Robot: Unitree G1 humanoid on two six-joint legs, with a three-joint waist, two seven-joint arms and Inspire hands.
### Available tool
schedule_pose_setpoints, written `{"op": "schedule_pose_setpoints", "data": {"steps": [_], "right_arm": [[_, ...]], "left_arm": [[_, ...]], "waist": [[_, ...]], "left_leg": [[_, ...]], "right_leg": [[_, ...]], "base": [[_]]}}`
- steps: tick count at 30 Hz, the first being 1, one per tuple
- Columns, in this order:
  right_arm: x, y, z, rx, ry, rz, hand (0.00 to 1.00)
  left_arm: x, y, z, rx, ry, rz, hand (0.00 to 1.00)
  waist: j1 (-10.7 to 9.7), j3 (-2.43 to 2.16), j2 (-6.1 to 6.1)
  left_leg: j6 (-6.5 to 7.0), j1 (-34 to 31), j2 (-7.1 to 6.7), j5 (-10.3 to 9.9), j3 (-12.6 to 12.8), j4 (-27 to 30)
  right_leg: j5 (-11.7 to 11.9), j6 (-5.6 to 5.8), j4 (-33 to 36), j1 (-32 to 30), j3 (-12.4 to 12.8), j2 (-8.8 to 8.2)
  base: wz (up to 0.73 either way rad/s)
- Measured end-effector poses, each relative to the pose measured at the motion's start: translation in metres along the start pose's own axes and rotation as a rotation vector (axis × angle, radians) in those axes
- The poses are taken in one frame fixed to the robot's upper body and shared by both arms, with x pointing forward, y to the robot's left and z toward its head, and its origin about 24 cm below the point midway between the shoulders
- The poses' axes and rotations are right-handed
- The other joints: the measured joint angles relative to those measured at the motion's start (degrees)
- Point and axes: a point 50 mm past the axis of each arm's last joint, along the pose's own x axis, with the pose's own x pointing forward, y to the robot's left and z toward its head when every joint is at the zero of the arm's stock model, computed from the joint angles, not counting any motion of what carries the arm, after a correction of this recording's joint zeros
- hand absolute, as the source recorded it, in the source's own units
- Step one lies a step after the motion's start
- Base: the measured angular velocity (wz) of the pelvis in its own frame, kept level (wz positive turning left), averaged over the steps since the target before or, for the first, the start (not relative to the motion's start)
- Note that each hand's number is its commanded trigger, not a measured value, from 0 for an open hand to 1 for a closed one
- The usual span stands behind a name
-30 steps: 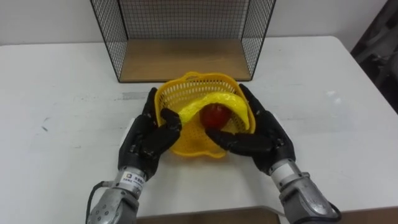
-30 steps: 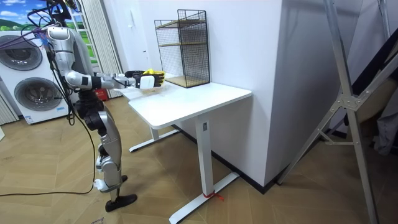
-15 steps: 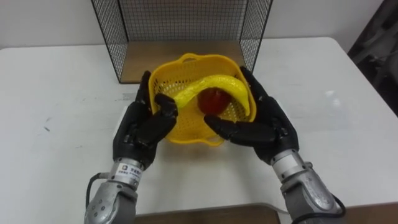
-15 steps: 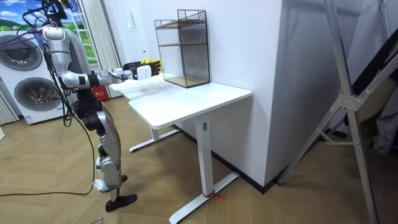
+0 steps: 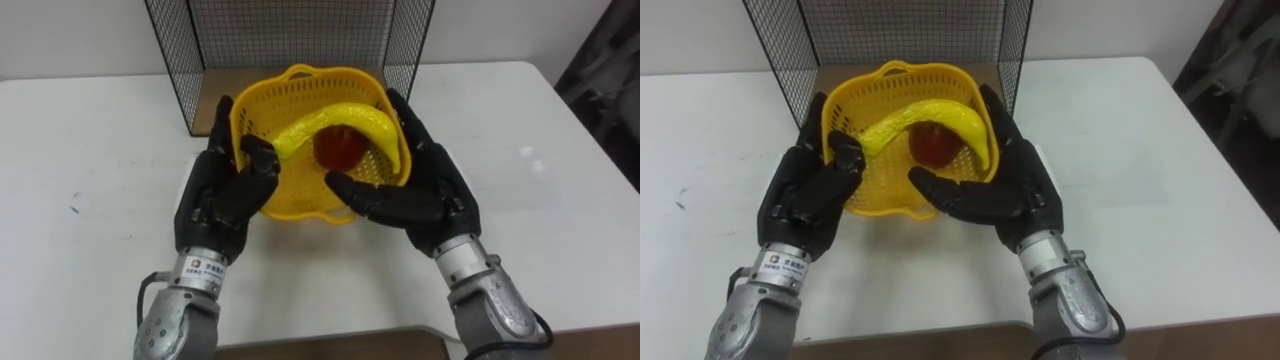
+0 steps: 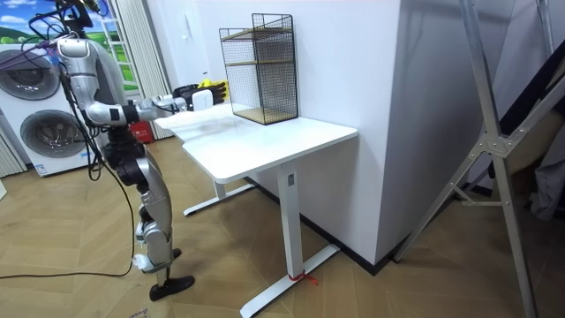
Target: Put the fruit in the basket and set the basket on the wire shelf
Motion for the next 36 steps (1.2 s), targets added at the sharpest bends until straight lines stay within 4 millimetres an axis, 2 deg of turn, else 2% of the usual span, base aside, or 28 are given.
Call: {"op": "schedule_pose_setpoints", "data": {"steps": [5, 7, 9, 12, 14, 19, 22, 23, 25, 27, 28, 29, 30, 31, 32, 33, 34, 35, 36], "right_arm": [[0.002, 0.000, 0.001, -0.004, -0.007, -0.014, 0.00], [0.002, 0.001, 0.001, -0.003, -0.006, -0.016, 0.00], [0.002, 0.001, 0.001, 0.001, -0.013, -0.018, 0.00], [0.002, 0.001, 0.002, 0.007, -0.023, -0.017, 0.00], [0.002, 0.000, 0.002, 0.015, -0.023, -0.016, 0.00], [0.002, -0.001, 0.001, 0.016, -0.020, -0.019, 0.00], [0.002, -0.001, 0.002, 0.015, -0.021, -0.018, 0.00], [0.002, -0.001, 0.002, 0.016, -0.021, -0.017, 0.00], [0.002, 0.000, 0.001, 0.018, -0.019, -0.013, 0.00], [0.002, 0.001, 0.000, 0.024, -0.017, -0.011, 0.00], [0.002, 0.001, 0.000, 0.030, -0.017, -0.008, 0.00], [0.002, 0.000, -0.001, 0.037, -0.018, -0.008, 0.00], [0.001, -0.002, -0.004, 0.037, -0.010, -0.011, 0.00], [0.001, -0.002, -0.005, 0.037, -0.005, -0.011, 0.00], [0.001, -0.001, -0.006, 0.041, -0.002, -0.010, 0.00], [0.001, -0.001, -0.007, 0.048, 0.000, -0.011, 0.00], [0.000, -0.001, -0.008, 0.060, 0.003, -0.011, 0.00], [0.000, -0.001, -0.009, 0.081, 0.001, -0.012, 0.00], [0.001, 0.000, -0.008, 0.082, -0.007, -0.010, 0.00]], "left_arm": [[0.002, -0.002, 0.001, -0.005, -0.009, -0.004, 0.00], [0.004, -0.003, 0.002, -0.004, -0.016, -0.009, 0.00], [0.008, -0.003, 0.005, 0.000, -0.029, -0.014, 0.00], [0.009, -0.004, 0.005, 0.000, -0.032, -0.015, 0.00], [0.009, -0.003, 0.003, 0.001, -0.026, -0.011, 0.00], [0.009, -0.003, 0.001, -0.002, -0.015, -0.009, 0.00], [0.009, -0.003, 0.001, -0.002, -0.015, -0.007, 0.00], [0.009, -0.003, 0.001, -0.002, -0.015, -0.007, 0.00], [0.009, -0.003, 0.002, -0.001, -0.018, -0.006, 0.00], [0.009, -0.003, 0.002, -0.001, -0.021, -0.003, 0.00], [0.009, -0.003, 0.003, 0.000, -0.023, 0.001, 0.00], [0.009, -0.003, 0.003, 0.000, -0.024, 0.002, 0.00], [0.008, -0.003, 0.002, -0.001, -0.020, 0.003, 0.00], [0.007, -0.003, 0.002, -0.002, -0.018, 0.004, 0.00], [0.007, -0.002, 0.001, -0.003, -0.017, 0.007, 0.00], [0.007, -0.002, 0.002, 0.000, -0.017, 0.009, 0.00], [0.007, -0.001, 0.002, 0.003, -0.017, 0.011, 0.00], [0.007, -0.001, 0.002, 0.003, -0.019, 0.016, 0.00], [0.008, -0.001, 0.003, 0.002, -0.023, 0.018, 0.00]], "waist": [[-0.3, 0.27, -0.42], [0.0, 0.33, -0.38], [0.1, 0.81, -0.08], [0.1, 1.05, 0.53], [0.1, 1.18, 1.30], [-0.3, 1.00, 1.69], [0.1, 0.38, 1.44], [0.2, 0.31, 1.54], [0.6, 0.22, 1.44], [1.5, -0.15, 1.26], [1.8, -0.39, 0.99], [2.2, -0.43, 0.83], [3.1, -0.46, 0.85], [3.4, -0.48, 0.86], [3.7, -0.42, 0.97], [4.3, -0.45, 0.87], [4.5, -0.61, 0.29], [4.5, -0.22, 0.19], [4.6, -0.13, -0.99]], "left_leg": [[1.27, -2.9, -1.27, -1.8, 0.1, 4.9], [1.61, -3.1, -1.34, -2.5, 0.1, 6.1], [2.03, -3.4, -1.03, -3.9, 0.0, 8.1], [2.49, -4.4, -0.65, -4.8, -0.5, 10.5], [2.87, -5.9, 0.25, -5.7, -0.6, 12.7], [3.41, -8.2, 0.50, -7.0, -1.8, 15.9], [3.40, -8.5, 0.64, -7.0, -1.8, 16.0], [3.20, -8.5, 0.94, -7.2, -1.8, 16.4], [2.66, -8.5, 1.50, -7.9, -1.7, 17.4], [1.70, -8.9, 2.74, -8.8, -1.4, 19.1], [0.79, -9.6, 3.97, -9.5, -1.8, 21.6], [0.48, -11.7, 5.11, -9.6, -2.0, 26.5], [-0.65, -14.0, 6.91, -8.8, -2.1, 33.1], [-0.84, -14.8, 7.53, -8.1, -2.4, 35.7], [-1.25, -16.5, 8.40, -6.3, -3.7, 40.0], [-1.24, -17.0, 8.59, -5.3, -3.9, 41.4], [-1.85, -17.4, 8.97, -3.3, -3.9, 43.0], [-1.64, -18.3, 9.06, -0.7, -3.9, 44.5], [-1.66, -19.6, 8.71, 1.0, -4.3, 45.5]], "right_leg": [[-3.4, 0.47, 7.9, -4.2, -0.3, -2.33], [-3.6, 0.63, 8.5, -4.1, -0.1, -2.46], [-3.4, 0.96, 8.7, -3.1, 0.0, -2.28], [-2.7, 1.44, 8.2, -2.7, 0.0, -1.94], [-2.0, 1.75, 7.6, -2.9, 0.0, -1.57], [-1.8, 2.29, 8.3, -3.9, -0.4, -1.36], [-1.8, 2.31, 8.7, -4.6, -0.4, -1.31], [-1.9, 2.21, 8.9, -4.7, -0.6, -1.08], [-2.9, 1.28, 10.0, -5.1, -0.9, -0.61], [-4.1, 0.28, 10.9, -5.7, -0.9, 0.42], [-4.9, -0.31, 11.1, -5.7, -0.9, 1.49], [-6.0, -1.24, 12.0, -5.8, -1.1, 2.50], [-7.4, -2.35, 13.4, -5.8, -0.9, 3.42], [-7.8, -2.68, 14.2, -5.8, -0.9, 3.67], [-8.8, -3.32, 15.2, -5.4, -0.9, 4.44], [-9.0, -3.55, 15.7, -5.4, -0.8, 4.61], [-9.4, -4.45, 15.8, -4.7, -0.4, 4.83], [-9.4, -5.22, 15.6, -4.0, 0.1, 4.99], [-9.5, -5.72, 15.4, -3.2, 0.7, 4.95]], "base": [[0.03], [0.00], [0.00], [0.04], [0.02], [0.08], [-0.01], [0.00], [-0.14], [-0.21], [-0.09], [-0.18], [-0.23], [-0.35], [-0.27], [-0.21], [-0.09], [0.00], [0.05]]}}
